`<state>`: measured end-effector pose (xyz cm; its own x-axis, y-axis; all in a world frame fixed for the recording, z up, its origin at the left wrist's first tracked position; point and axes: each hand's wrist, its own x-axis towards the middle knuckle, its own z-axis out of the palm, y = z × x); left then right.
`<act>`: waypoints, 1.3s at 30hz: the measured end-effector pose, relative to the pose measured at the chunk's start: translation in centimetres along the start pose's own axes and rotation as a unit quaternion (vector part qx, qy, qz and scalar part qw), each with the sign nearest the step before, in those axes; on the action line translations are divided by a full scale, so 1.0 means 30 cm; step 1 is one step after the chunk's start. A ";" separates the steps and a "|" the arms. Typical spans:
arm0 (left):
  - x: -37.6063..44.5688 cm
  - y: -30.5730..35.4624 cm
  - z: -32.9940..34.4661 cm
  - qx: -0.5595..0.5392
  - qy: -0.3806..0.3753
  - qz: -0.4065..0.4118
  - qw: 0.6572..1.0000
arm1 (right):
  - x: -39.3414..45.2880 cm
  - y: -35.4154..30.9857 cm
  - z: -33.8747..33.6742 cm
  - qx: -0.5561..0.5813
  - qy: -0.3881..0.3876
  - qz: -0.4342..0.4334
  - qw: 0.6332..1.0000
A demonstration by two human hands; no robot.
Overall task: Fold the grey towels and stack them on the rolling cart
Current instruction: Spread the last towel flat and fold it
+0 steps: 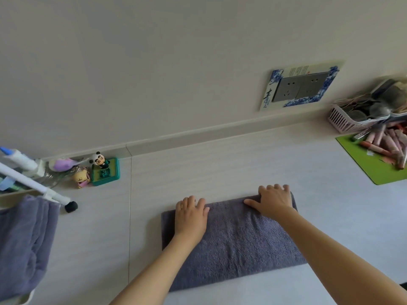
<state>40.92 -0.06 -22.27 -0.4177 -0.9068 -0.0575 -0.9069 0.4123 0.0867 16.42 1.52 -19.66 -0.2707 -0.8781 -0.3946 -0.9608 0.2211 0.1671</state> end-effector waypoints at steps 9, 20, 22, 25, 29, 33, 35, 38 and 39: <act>-0.149 0.085 0.095 -0.039 -0.030 0.004 0.999 | -0.153 -0.103 0.171 0.140 0.157 -0.045 0.977; -0.157 0.028 0.106 -0.073 -0.004 -0.162 0.984 | -0.144 -0.010 0.245 0.183 0.139 0.002 0.973; -0.167 0.008 0.079 -0.115 0.019 -0.242 0.963 | -0.152 -0.034 0.233 0.235 0.165 0.000 0.958; -0.180 -0.013 0.023 -0.205 0.006 -0.341 0.917 | -0.202 -0.113 0.187 0.459 0.162 -0.058 0.872; -0.177 -0.035 -0.034 -0.367 -0.015 -0.438 0.820 | -0.327 -0.286 0.111 0.690 0.075 -0.087 0.715; -0.166 -0.081 -0.061 -0.504 -0.102 -0.436 0.739 | -0.335 -0.353 0.115 0.747 0.026 -0.021 0.664; -0.185 -0.094 -0.098 -0.570 -0.119 -0.394 0.711 | -0.330 -0.352 0.129 0.754 0.028 -0.009 0.656; -0.193 -0.062 -0.169 -0.633 -0.132 -0.306 0.699 | -0.327 -0.349 0.144 0.754 0.035 -0.008 0.656; -0.190 -0.039 -0.193 -0.638 -0.129 -0.280 0.706 | -0.326 -0.350 0.147 0.751 0.040 -0.006 0.659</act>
<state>44.69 4.12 -16.29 -0.1581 -0.7815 -0.6035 -0.2158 -0.5691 0.7934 28.90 9.64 -21.53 -0.3173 -0.8896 -0.3284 0.0454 0.3317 -0.9423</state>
